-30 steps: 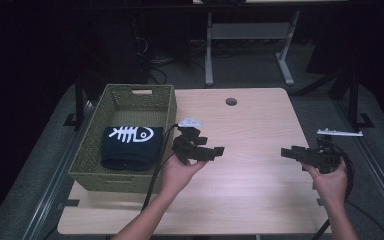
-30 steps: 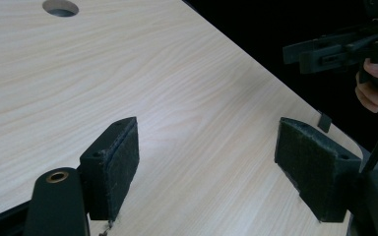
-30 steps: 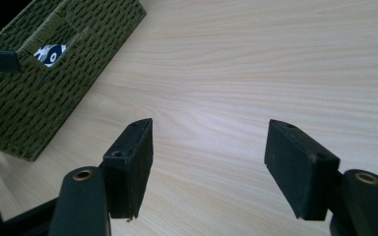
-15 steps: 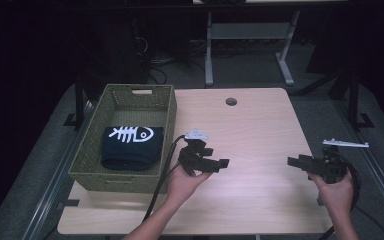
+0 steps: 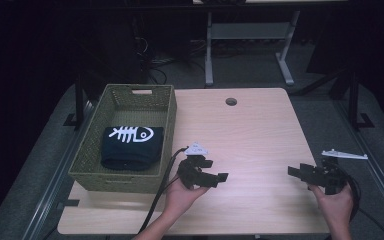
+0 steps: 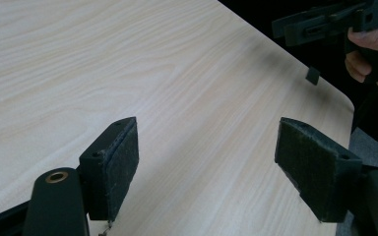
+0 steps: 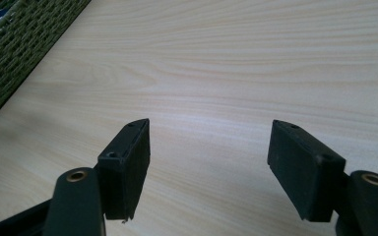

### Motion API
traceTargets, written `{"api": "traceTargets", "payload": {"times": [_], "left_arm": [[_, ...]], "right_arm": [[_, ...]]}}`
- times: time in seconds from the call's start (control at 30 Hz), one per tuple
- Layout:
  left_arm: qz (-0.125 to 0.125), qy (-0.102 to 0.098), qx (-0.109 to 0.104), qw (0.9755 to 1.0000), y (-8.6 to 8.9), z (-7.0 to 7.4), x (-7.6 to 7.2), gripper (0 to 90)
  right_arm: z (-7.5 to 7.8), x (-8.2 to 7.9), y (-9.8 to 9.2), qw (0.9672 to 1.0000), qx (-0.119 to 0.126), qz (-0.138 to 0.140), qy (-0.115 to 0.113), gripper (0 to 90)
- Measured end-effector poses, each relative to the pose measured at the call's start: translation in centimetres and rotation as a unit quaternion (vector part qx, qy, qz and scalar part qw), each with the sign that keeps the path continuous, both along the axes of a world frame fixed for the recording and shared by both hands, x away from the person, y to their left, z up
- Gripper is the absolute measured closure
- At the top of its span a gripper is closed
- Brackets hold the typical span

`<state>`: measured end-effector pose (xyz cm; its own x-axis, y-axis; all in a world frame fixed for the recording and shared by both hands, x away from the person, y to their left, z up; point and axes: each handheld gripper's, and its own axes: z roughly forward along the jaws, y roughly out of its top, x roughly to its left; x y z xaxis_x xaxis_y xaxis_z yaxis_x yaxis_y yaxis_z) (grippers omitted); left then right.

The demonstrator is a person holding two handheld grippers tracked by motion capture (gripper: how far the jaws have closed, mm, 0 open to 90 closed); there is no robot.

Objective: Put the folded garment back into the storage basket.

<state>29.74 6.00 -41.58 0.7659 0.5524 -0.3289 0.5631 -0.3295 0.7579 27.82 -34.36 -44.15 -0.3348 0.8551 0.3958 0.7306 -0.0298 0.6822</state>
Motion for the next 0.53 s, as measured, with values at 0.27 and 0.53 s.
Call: {"api": "traceTargets", "payload": {"times": [0.27,0.53], "left_arm": [[-0.011,-0.014,0.0,0.9998,0.6,-0.8,-1.8,24.0],[-0.029,-0.021,0.001,0.9993,1.3,-2.5,-4.5,23.7]], "right_arm": [[-0.4,-1.7,0.8,0.9999,-0.013,0.008,-0.007,31.3],[-1.0,-4.2,1.8,0.9992,-0.02,0.007,-0.034,31.8]]}}
